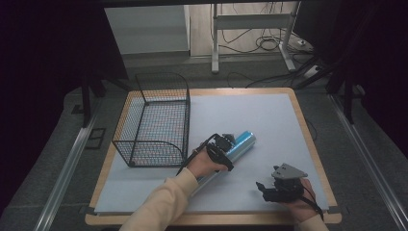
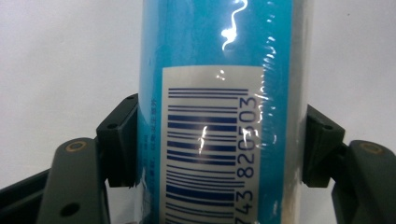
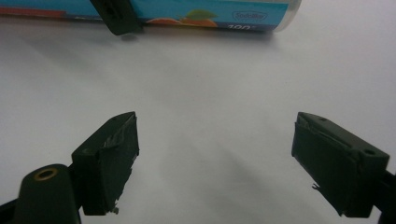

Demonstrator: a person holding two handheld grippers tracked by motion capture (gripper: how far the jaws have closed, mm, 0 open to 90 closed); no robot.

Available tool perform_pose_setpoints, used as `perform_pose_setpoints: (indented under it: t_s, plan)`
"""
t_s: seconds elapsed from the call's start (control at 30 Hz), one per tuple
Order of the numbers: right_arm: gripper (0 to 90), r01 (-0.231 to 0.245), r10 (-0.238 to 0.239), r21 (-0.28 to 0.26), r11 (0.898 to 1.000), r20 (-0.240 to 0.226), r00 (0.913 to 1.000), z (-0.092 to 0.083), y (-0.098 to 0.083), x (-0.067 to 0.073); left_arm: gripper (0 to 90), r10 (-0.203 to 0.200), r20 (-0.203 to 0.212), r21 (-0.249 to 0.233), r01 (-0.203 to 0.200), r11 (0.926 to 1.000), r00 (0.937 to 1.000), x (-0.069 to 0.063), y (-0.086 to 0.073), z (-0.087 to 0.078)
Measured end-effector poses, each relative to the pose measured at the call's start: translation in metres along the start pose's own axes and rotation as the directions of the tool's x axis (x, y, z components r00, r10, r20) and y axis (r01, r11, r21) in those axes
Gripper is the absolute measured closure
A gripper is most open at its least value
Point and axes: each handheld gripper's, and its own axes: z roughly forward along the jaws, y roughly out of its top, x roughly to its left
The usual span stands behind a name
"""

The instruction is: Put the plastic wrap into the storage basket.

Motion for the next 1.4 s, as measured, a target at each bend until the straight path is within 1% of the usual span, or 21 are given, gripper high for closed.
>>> perform_pose_setpoints:
  t_s: [0.1,0.2,0.23,0.33,0.37,0.53,0.57,0.6,0.7,0.73,0.77,0.8,0.83,0.87,0.97,1.03,1.1,1.13,1.4]
  plan:
    - [15.7,-0.002,0.002,0.013,1.0,0.005,1.0,0.001,0.0,-0.001,30.6,-0.001,0.013,0.013,0.0,0.9999,0.9999,0.002,0.002,-0.001]
    - [15.8,0.001,-0.001,0.011,1.0,0.006,1.0,0.0,0.0,-0.001,30.9,0.007,0.014,0.026,-0.007,0.9996,0.9999,0.002,0.003,-0.001]
    - [15.9,0.004,-0.004,0.006,1.0,0.008,1.0,-0.001,0.0,-0.001,31.0,0.015,0.014,0.04,-0.015,0.9991,0.9998,0.002,0.005,-0.002]
    - [15.9,-0.001,0.001,0.0,1.0,0.011,0.9999,-0.002,0.001,-0.001,31.3,0.01,0.026,0.05,-0.011,0.9987,0.9996,0.003,0.007,-0.003]
    - [16.0,0.0,0.0,-0.002,1.0,0.012,0.9999,-0.003,0.001,-0.002,31.3,0.003,0.04,0.039,-0.005,0.9992,0.9992,0.004,0.008,-0.005]
    - [16.0,-0.004,0.004,-0.006,1.0,0.016,0.9999,-0.004,0.001,-0.003,31.3,0.016,0.052,0.04,-0.018,0.999,0.9985,0.003,0.01,-0.011]
    - [16.0,-0.003,0.003,-0.008,1.0,0.017,0.9999,-0.004,0.001,-0.003,31.4,0.03,0.05,0.043,-0.032,0.9985,0.9983,0.002,0.011,-0.017]
    - [16.0,-0.003,0.003,-0.008,1.0,0.017,0.9999,-0.004,0.001,-0.003,31.3,0.03,0.05,0.043,-0.032,0.9985,0.9983,0.002,0.011,-0.017]
    - [16.0,-0.003,0.003,-0.008,1.0,0.015,0.9999,-0.004,0.002,-0.003,31.4,0.057,0.051,0.034,-0.059,0.9977,0.9971,0.001,0.014,-0.03]
    - [16.0,-0.002,0.002,-0.008,1.0,0.016,0.9999,-0.004,0.002,-0.003,31.4,0.06,0.052,0.031,-0.062,0.9976,0.9969,0.001,0.014,-0.033]
    - [16.0,-0.003,0.003,-0.008,1.0,0.016,0.9999,-0.004,0.001,-0.003,31.4,0.073,0.047,0.032,-0.074,0.9967,0.9963,0.001,0.016,-0.04]
    - [16.0,-0.003,0.003,-0.008,1.0,0.016,0.9999,-0.004,0.001,-0.003,31.4,0.073,0.047,0.032,-0.074,0.9967,0.9963,0.001,0.016,-0.04]
    - [16.0,-0.001,0.001,-0.009,1.0,0.016,0.9999,-0.004,0.001,-0.003,31.4,0.069,0.046,0.017,-0.069,0.9974,0.9966,0.0,0.017,-0.047]
    - [16.0,-0.001,0.001,-0.009,1.0,0.016,0.9999,-0.004,0.001,-0.003,31.4,0.069,0.046,0.017,-0.069,0.9974,0.9966,0.0,0.017,-0.047]
    - [16.0,0.0,0.0,-0.007,1.0,0.013,0.9999,-0.005,0.002,-0.003,31.4,0.072,0.038,-0.006,-0.071,0.9974,0.9967,0.002,0.019,-0.058]
    - [16.0,0.001,0.0,-0.007,1.0,0.013,0.9999,-0.004,0.002,-0.003,31.4,0.071,0.038,-0.01,-0.071,0.9974,0.9968,0.002,0.019,-0.061]
    - [16.0,0.001,-0.001,-0.007,1.0,0.013,0.9999,-0.004,0.002,-0.003,31.4,0.074,0.037,-0.022,-0.074,0.9971,0.9965,0.003,0.019,-0.064]
    - [16.0,0.0,0.0,-0.007,1.0,0.013,0.9999,-0.004,0.002,-0.003,31.4,0.069,0.038,-0.03,-0.068,0.9972,0.9969,0.003,0.019,-0.065]
    - [16.1,0.002,-0.001,-0.008,1.0,0.013,0.9999,-0.004,0.001,-0.004,31.5,0.087,0.047,-0.036,-0.085,0.9957,0.9951,0.002,0.023,-0.073]
